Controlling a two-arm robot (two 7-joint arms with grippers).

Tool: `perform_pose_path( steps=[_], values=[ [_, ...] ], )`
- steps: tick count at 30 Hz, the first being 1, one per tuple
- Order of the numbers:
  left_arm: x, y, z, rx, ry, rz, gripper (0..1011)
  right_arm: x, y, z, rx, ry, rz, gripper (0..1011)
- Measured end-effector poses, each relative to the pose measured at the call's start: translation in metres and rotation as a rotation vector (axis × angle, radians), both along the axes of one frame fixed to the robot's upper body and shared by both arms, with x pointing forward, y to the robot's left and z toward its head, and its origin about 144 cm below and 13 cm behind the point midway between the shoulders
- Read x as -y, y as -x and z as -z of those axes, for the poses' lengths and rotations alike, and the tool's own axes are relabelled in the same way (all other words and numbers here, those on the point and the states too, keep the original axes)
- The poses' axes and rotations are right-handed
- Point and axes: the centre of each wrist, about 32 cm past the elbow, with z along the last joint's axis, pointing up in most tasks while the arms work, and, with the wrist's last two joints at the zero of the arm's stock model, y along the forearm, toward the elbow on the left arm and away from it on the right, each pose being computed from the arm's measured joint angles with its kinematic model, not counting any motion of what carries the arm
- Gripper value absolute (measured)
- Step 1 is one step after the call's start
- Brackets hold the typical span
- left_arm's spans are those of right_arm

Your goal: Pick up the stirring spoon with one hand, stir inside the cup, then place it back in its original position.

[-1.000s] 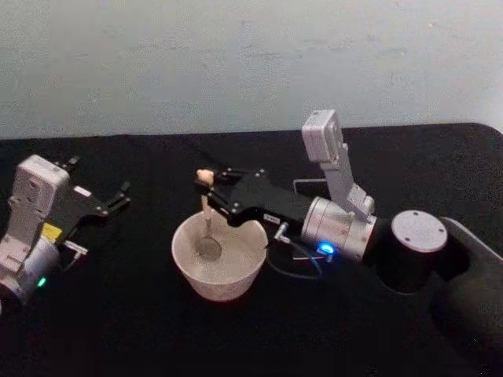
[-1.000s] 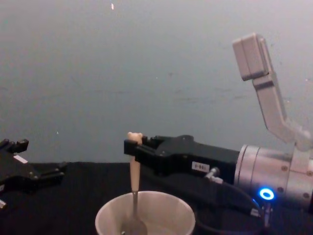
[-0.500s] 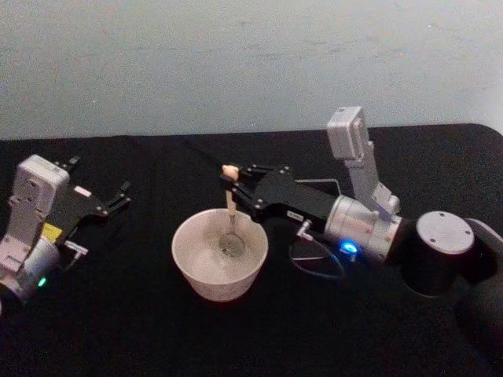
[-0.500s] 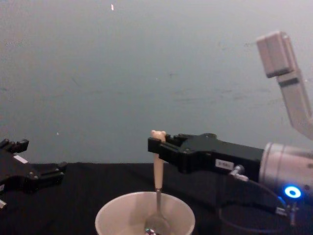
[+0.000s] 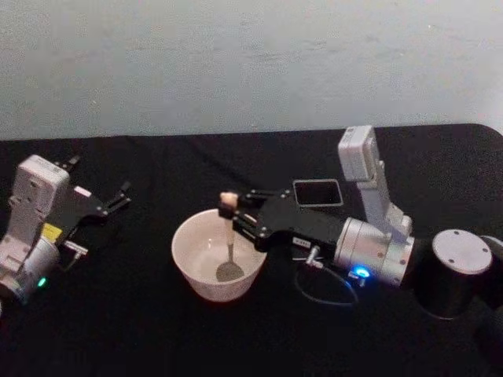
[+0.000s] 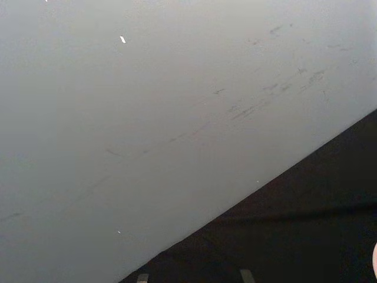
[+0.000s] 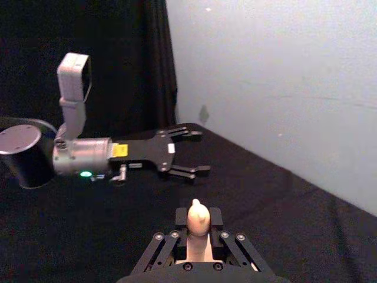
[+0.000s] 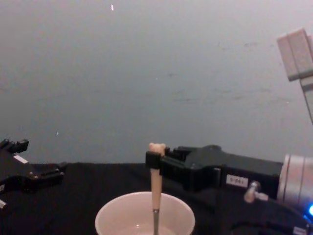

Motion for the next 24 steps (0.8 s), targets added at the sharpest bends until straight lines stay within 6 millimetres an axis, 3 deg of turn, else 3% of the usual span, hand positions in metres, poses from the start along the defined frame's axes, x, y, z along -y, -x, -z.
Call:
perform_pose_path(
  steps=[13,24],
  values=[
    [0.0,0.0,0.0,0.0,0.0,0.0,1001,-0.022,-0.002,0.005,-0.005,0.008,-0.038,214],
    [0.0,0.0,0.0,0.0,0.0,0.0,1001,-0.032,-0.025,0.003,0.002,-0.009,0.007,214]
  ],
)
